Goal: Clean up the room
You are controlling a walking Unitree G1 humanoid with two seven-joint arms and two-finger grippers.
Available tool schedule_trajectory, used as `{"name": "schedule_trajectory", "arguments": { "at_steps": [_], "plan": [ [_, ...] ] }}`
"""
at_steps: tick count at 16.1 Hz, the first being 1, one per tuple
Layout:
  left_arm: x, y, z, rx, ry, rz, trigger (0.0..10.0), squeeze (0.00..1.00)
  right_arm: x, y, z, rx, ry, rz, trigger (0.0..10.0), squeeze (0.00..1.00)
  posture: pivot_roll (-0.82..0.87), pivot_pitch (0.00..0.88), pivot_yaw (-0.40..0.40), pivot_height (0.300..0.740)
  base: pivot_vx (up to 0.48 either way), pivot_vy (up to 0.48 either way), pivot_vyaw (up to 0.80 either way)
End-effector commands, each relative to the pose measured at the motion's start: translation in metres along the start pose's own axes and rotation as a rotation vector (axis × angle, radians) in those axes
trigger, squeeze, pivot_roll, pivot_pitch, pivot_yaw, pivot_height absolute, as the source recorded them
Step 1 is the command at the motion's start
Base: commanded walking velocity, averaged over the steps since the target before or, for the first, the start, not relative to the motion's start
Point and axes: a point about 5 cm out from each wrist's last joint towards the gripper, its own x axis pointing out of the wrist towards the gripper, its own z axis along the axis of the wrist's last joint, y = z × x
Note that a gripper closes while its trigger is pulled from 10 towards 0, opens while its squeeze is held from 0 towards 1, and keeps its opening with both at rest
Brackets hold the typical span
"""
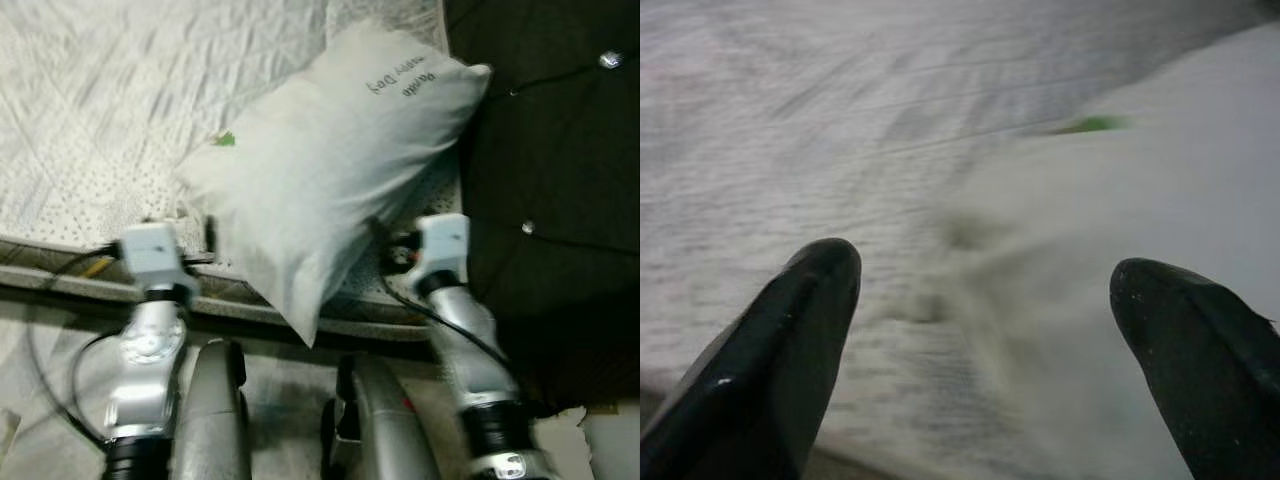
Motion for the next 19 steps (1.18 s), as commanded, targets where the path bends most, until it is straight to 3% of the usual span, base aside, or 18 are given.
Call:
{"name": "schedule_trajectory", "arguments": {
  "at_steps": [1, 9, 15, 19],
  "plan": [
    [-0.0018, -0.0060, -0.0044, -0.009, 0.026, -0.009, 10.0, 0.00, -0.0062, -0.0111, -0.0063, -0.019, 0.029, -0.030, 10.0, 0.00, 0.04, 0.282, -0.077, 0.611, 0.000, 0.000, 0.00],
    [-0.0016, -0.0058, -0.0071, -0.019, 0.050, 0.005, 10.0, 0.00, -0.0061, -0.0116, -0.0078, -0.018, 0.039, -0.031, 10.0, 0.00, 0.04, 0.281, -0.079, 0.611, 0.000, 0.000, 0.00],
    [-0.0021, -0.0065, -0.0073, -0.022, 0.047, -0.002, 10.0, 0.00, -0.0063, -0.0117, -0.0094, -0.017, 0.047, -0.029, 10.0, 0.00, 0.04, 0.276, -0.080, 0.611, 0.000, 0.480, 0.00],
    [-0.0022, -0.0069, -0.0076, -0.017, 0.048, 0.001, 10.0, 0.00, -0.0061, -0.0116, -0.0104, -0.020, 0.054, -0.022, 10.0, 0.00, 0.04, 0.267, -0.081, 0.611, 0.000, 0.000, -0.31]
  ]
}}
